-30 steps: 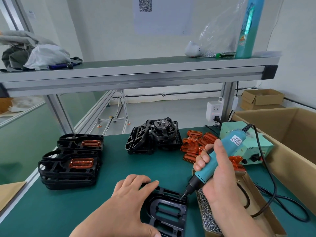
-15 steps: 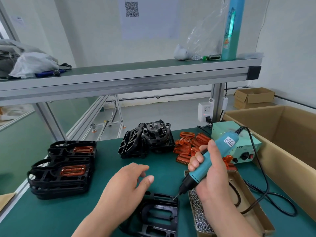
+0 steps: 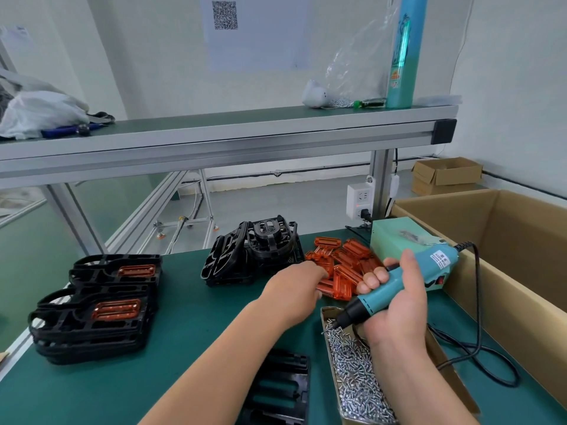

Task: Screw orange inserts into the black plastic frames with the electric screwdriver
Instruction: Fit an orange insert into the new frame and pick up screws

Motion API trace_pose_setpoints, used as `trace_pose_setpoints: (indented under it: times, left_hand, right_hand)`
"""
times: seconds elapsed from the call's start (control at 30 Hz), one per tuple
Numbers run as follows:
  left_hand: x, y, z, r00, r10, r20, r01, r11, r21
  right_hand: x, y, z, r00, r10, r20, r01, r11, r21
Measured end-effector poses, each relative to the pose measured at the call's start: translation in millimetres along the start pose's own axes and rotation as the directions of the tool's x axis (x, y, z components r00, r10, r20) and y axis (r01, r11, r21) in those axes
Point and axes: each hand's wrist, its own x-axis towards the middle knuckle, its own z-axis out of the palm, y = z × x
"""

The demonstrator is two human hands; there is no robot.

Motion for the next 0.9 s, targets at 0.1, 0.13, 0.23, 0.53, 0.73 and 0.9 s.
trace_pose_setpoints:
  times: [0.1, 0.13, 0.23, 0.53, 0.73, 0.9]
  left_hand:
    - [12, -1, 9, 0.999, 0.014, 0.046, -0.016, 0.999, 0.035]
    - [14, -2, 12, 0.998, 0.023, 0.052, -0.025, 0.999, 0.041]
    - [15, -4, 16, 0.998, 0.038, 0.048, -0.042, 0.996, 0.081]
    - [-16, -5, 0, 0.995, 0.055, 0.084, -0.067, 0.986, 0.153]
    - [-68, -25, -29, 0.987, -0.151, -0.051, 0.142, 0.978, -0.155]
    - [-127, -37, -42, 0.956, -0.290, -0.044, 0.239, 0.857, -0.456]
  right_hand:
    - [0, 0, -2, 1.000, 0.006, 0.001, -0.006, 1.000, -0.002]
    - [0, 1, -2, 1.000, 0.009, -0.004, -0.009, 1.000, -0.006]
    - [1, 1, 0, 1.000, 0.013, -0.022, -0.014, 1.000, -0.014]
    - [-1, 2, -1, 1.000, 0.023, 0.003, -0.023, 0.999, -0.026]
    - [-1, 4, -2, 1.000, 0.019, 0.021, -0.018, 0.999, -0.047]
    - [-6, 7, 0, 0.999, 0.019, 0.039, -0.015, 0.997, -0.082]
